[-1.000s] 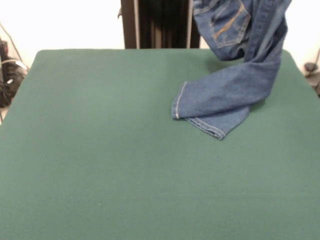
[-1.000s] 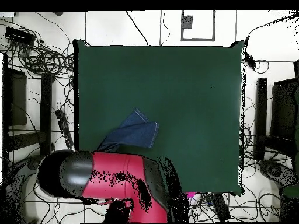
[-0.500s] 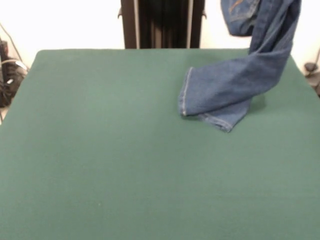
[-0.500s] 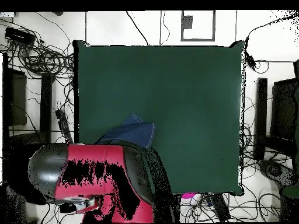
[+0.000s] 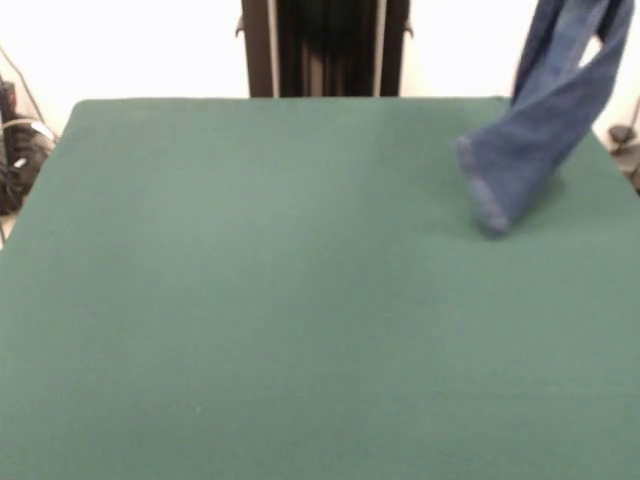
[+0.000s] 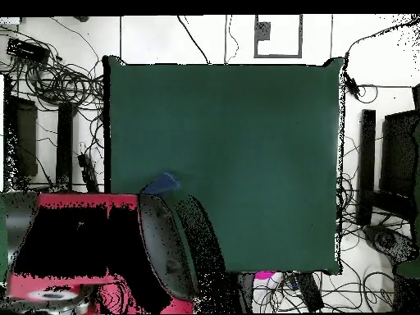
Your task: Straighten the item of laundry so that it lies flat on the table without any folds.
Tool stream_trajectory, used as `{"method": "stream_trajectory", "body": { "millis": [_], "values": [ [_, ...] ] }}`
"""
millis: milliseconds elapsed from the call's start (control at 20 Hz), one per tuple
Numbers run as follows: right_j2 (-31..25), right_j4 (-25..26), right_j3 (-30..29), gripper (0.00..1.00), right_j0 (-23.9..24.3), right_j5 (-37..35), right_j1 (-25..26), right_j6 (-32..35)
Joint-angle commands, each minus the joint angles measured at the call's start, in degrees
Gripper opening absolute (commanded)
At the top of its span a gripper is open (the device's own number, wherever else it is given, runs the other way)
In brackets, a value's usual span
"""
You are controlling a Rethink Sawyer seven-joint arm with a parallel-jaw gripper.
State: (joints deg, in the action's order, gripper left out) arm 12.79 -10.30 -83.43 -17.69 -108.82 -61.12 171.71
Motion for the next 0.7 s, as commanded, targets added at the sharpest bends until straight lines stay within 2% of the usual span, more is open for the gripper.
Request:
{"method": "stream_trajectory", "body": {
  "millis": [50,300,450,700],
  "values": [
    [-6.1,-7.4,11.0,0.00,-2.5,-15.1,2.7,21.8],
    [-4.5,-12.5,16.4,0.00,-3.7,-20.1,5.1,28.8],
    [-4.3,-13.1,19.9,0.00,-3.8,-22.8,6.7,30.2],
    [-3.5,-15.6,22.4,0.00,-4.2,-22.7,9.1,32.6]
  ]
}}
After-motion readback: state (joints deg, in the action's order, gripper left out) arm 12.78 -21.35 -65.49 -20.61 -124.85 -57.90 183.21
